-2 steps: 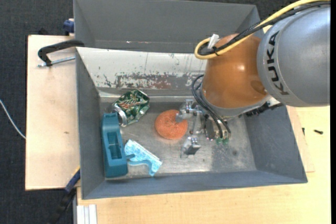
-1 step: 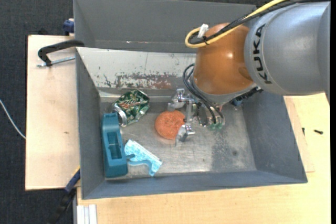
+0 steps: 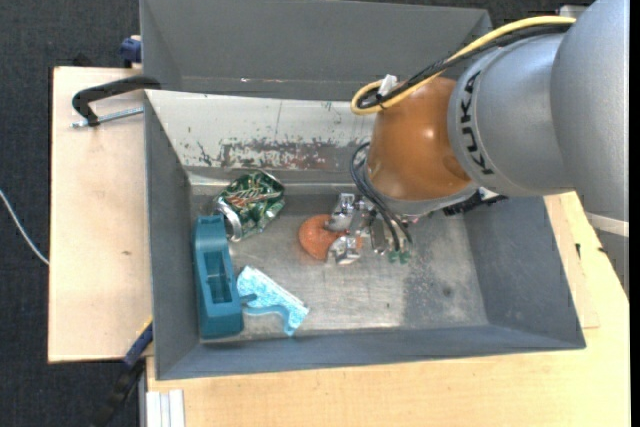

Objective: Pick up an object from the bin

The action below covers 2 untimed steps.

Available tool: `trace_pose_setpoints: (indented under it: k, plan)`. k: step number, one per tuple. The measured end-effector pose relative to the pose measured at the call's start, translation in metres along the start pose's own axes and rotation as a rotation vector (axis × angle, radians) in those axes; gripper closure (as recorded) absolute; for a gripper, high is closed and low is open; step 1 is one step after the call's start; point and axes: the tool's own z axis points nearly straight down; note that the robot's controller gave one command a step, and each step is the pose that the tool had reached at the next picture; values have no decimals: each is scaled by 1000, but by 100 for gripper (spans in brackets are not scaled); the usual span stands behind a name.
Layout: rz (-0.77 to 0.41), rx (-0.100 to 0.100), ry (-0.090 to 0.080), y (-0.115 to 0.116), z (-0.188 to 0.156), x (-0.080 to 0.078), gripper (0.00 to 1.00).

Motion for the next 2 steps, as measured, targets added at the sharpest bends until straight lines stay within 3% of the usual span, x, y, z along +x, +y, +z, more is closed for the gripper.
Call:
trace_pose_setpoints:
  k: [1,2]
  plan:
    - [0,0,0,0,0,0,100]
    - [-24,4,13,4,-132,-13,100]
